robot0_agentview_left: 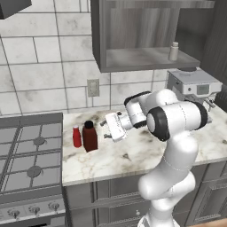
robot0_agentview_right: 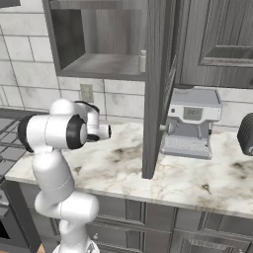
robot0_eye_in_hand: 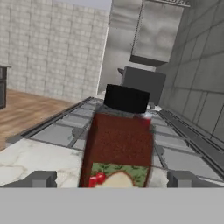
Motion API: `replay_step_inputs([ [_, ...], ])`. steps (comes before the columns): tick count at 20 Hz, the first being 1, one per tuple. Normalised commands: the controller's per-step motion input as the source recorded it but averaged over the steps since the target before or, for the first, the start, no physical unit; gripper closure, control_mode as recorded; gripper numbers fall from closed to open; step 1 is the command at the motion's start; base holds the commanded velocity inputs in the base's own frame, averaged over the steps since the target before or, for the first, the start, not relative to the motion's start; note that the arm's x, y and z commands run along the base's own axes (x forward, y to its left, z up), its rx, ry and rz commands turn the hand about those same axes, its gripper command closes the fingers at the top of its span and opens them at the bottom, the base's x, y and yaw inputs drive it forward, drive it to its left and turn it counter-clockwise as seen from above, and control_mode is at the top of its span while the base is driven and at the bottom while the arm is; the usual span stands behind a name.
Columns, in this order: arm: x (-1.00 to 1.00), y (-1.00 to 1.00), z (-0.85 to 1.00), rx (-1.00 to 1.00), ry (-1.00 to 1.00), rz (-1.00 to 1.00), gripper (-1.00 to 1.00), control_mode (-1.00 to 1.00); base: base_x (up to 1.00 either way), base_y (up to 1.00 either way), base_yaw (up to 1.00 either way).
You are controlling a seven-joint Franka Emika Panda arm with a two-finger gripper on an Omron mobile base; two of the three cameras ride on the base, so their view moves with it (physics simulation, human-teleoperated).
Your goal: Collect the paprika, ketchup, and shaker from the cabinet and place them next to the stove.
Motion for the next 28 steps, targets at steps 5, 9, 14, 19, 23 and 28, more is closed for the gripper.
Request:
replay_step_inputs([
  [5,-0.71,-0.20,0.68,-0.05,0.00,-0.20,-1.00,-1.00,0.00,0.00,0.00],
  [9,-0.61,-0.26,0.93,-0.07,0.00,-0.22,-1.00,-1.00,0.00,0.00,0.00],
  [14,-0.46,-0.28,0.97,-0.06,0.03,-0.24,-1.00,-1.00,0.00,0.00,0.00],
  [19,-0.33,-0.35,0.81,-0.01,0.18,-0.32,-1.00,-1.00,0.00,0.00,0.00],
  [23,-0.26,-0.32,0.65,0.00,0.25,-0.37,-1.00,-1.00,0.00,0.00,0.00],
  [28,-0.32,-0.29,0.63,-0.01,0.20,-0.37,-1.00,-1.00,0.00,0.00,0.00],
])
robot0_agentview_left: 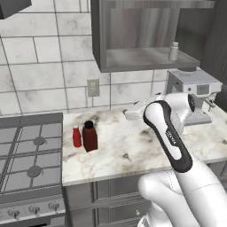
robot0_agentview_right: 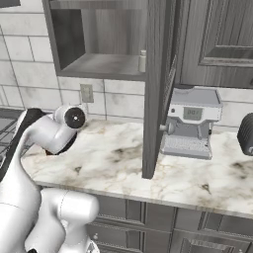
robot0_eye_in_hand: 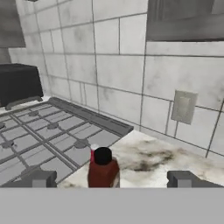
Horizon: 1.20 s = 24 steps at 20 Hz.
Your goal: Collect the paprika, ketchup, and shaker from the cabinet and place them next to the stove.
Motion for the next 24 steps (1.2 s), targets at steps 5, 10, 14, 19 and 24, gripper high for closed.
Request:
replay_step_inputs([
  [5,-0.36,-0.28,0.51,-0.05,0.17,-0.38,-1.00,-1.00,0.00,0.00,0.00],
  [10,-0.35,-0.34,0.54,-0.09,0.15,-0.36,-1.00,-1.00,0.00,0.00,0.00],
  [14,-0.17,-0.21,0.35,-0.09,0.09,-0.31,-1.00,-1.00,0.00,0.00,0.00],
  [19,0.00,-0.01,0.02,-0.02,0.03,-0.10,-1.00,-1.00,0.00,0.00,0.00],
  [24,-0.03,-0.10,0.00,0.00,0.00,-0.05,-1.00,-1.00,0.00,0.00,0.00],
])
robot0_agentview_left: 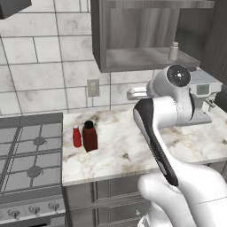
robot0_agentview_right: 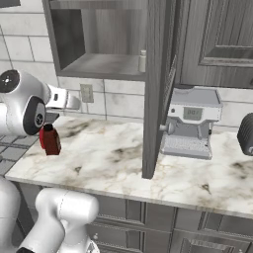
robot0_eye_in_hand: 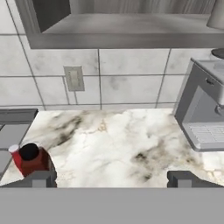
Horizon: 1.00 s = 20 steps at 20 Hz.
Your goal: Collect the paprika, ketchup, and shaker from the cabinet and place them next to the stove.
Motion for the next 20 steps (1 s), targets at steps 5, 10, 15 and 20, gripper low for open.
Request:
replay_step_inputs([
  [5,-0.20,-0.20,0.04,0.00,0.00,-0.22,-1.00,-1.00,0.00,0.00,0.00],
  [10,-0.17,-0.34,0.23,0.00,-0.03,-0.17,-1.00,-1.00,0.00,0.00,0.00],
  [15,-0.02,-0.38,0.48,-0.03,-0.11,-0.08,-1.00,-1.00,0.00,0.00,0.00],
  [20,0.01,-0.31,0.46,-0.04,-0.12,-0.05,-1.00,-1.00,0.00,0.00,0.00],
])
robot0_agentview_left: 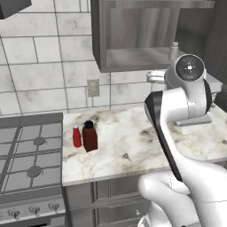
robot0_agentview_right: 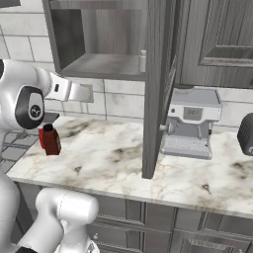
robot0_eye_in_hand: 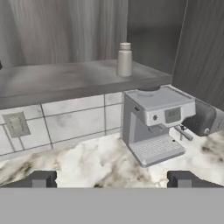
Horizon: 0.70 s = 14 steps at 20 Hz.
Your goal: Collect the paprika, ketchup, and shaker from the cabinet and place them next to the stove.
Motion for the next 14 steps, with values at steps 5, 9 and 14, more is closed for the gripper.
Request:
replay_step_inputs([
  [5,0.06,-0.32,0.22,-0.01,-0.12,-0.06,-1.00,-1.00,0.00,0.00,0.00],
  [9,0.23,-0.27,0.08,0.00,-0.17,-0.01,-1.00,-1.00,0.00,0.00,0.00],
  [14,0.21,-0.18,0.26,0.00,-0.19,0.00,-1.00,-1.00,0.00,0.00,0.00],
])
